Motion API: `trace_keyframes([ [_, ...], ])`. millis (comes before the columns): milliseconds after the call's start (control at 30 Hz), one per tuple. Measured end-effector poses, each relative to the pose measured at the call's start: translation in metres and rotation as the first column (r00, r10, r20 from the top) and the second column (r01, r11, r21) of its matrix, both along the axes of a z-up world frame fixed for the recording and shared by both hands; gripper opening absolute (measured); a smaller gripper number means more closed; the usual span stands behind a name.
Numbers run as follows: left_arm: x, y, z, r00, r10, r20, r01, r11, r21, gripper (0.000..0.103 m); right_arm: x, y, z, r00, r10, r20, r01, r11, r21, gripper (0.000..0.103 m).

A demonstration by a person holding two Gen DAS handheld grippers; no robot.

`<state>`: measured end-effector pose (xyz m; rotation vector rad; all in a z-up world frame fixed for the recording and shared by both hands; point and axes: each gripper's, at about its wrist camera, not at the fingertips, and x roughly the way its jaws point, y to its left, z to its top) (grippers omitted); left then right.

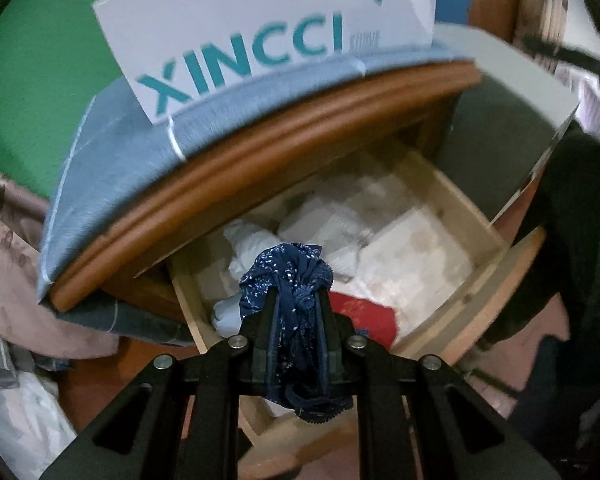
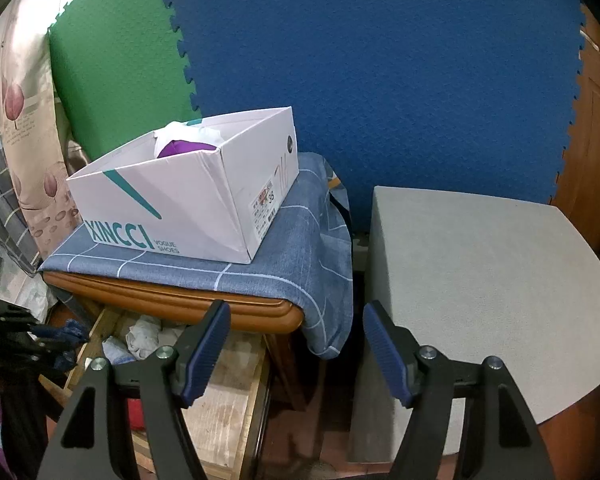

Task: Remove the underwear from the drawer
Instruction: 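Grasp the navy sparkly underwear with the left gripper and lift it, then carry the navy underwear into the shoe box and open the left gripper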

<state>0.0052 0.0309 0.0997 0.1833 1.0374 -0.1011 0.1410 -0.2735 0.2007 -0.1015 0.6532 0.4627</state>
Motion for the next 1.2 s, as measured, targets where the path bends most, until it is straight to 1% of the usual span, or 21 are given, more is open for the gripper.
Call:
trace_keyframes([
  [200,-0.011,-0.003,0.039,0.998,0.013,0.056,-0.007,0.995,-0.099,0.014,0.001,0.000,0.000,1.000,0.000,0.000,0.000,1.000,-0.003,0.071],
  [367,-0.010,-0.007,0.074,0.994,0.012,0.108,0.009,0.983,-0.183,0.014,0.001,0.001,0.000,1.000,0.001,0.002,-0.001,1.000,-0.010,0.071],
  [500,-0.010,-0.005,0.119,0.986,0.027,0.163,0.014,0.968,-0.249,0.014,0.001,0.001,0.000,1.000,0.001,0.003,-0.001,1.000,-0.007,0.071],
  [600,-0.006,0.003,0.146,0.978,0.044,0.204,0.017,0.958,-0.288,0.014,0.000,0.000,0.000,1.000,0.002,0.004,-0.002,1.000,-0.002,0.071],
  [633,0.000,0.005,0.159,0.974,0.050,0.220,0.018,0.955,-0.296,0.014,0.000,0.000,0.000,1.000,0.002,0.004,-0.002,1.000,-0.002,0.071],
  [733,0.017,0.013,0.187,0.960,0.072,0.270,0.008,0.959,-0.285,0.014,0.000,-0.001,0.000,1.000,0.003,0.006,-0.003,1.000,0.000,0.071],
  [800,0.030,0.018,0.200,0.955,0.090,0.283,-0.002,0.955,-0.296,0.014,0.000,-0.001,0.000,1.000,0.003,0.008,-0.003,1.000,0.003,0.071],
  [867,0.050,0.023,0.212,0.945,0.112,0.306,-0.027,0.962,-0.270,0.015,-0.001,-0.002,0.000,1.000,0.003,0.009,-0.003,1.000,0.007,0.071],
  [933,0.073,0.027,0.219,0.943,0.118,0.312,-0.037,0.966,-0.255,0.015,-0.001,-0.002,0.000,1.000,0.003,0.008,-0.003,1.000,0.010,0.071],
  [1067,0.116,0.039,0.220,0.944,0.158,0.288,-0.069,0.952,-0.297,0.015,-0.001,-0.003,0.001,1.000,0.005,0.008,-0.005,1.000,0.013,0.071],
  [1133,0.137,0.044,0.216,0.946,0.175,0.273,-0.091,0.951,-0.294,0.015,-0.001,-0.003,0.001,1.000,0.005,0.008,-0.005,1.000,0.013,0.071],
  [1200,0.160,0.047,0.210,0.950,0.184,0.252,-0.115,0.957,-0.268,0.015,-0.001,-0.003,0.000,1.000,0.007,0.008,-0.007,1.000,0.012,0.071],
])
